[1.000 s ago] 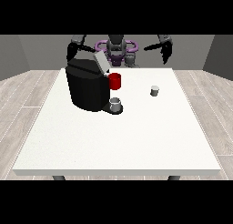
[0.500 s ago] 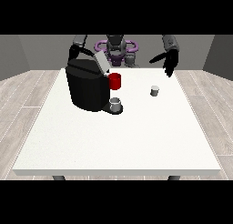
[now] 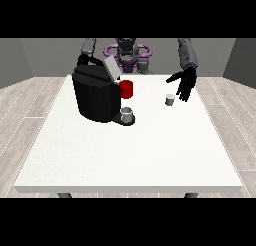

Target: Insert the coffee pod into the coffee machine and close the lid

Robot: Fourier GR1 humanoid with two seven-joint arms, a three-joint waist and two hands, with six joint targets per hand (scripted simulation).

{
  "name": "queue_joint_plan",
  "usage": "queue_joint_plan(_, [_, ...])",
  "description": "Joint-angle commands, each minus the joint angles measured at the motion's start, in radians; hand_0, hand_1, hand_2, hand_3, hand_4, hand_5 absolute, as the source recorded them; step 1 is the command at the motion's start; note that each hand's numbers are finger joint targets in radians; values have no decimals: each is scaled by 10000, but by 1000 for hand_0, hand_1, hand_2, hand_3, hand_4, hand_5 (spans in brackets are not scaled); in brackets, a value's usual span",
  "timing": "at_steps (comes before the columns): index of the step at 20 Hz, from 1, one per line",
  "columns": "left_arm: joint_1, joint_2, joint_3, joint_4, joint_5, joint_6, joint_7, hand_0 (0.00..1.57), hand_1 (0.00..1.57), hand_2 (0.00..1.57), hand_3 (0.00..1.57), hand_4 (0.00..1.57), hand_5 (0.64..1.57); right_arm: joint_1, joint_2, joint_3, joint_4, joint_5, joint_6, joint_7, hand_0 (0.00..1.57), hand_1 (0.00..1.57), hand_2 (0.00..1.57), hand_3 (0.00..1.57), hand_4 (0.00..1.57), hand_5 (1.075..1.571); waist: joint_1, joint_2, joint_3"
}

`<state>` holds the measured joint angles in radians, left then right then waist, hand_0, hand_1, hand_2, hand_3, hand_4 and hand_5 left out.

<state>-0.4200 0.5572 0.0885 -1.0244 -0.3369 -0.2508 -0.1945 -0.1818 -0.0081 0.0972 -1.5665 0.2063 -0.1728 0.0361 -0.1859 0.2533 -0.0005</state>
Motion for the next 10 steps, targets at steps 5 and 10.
queue_joint_plan(5, [-876,-135,-285,1764,-1439,1131,-938,0,0,423,0,0,1571,-518,3,-132,374,-140,82,396,0,0,0,0,0,1571,112,445,-1])
queue_joint_plan(10, [-1366,-765,-786,1592,-2269,1969,-432,940,940,950,692,81,1571,-1148,-4,-756,1723,-350,-38,-163,0,0,0,0,0,1571,528,400,5])
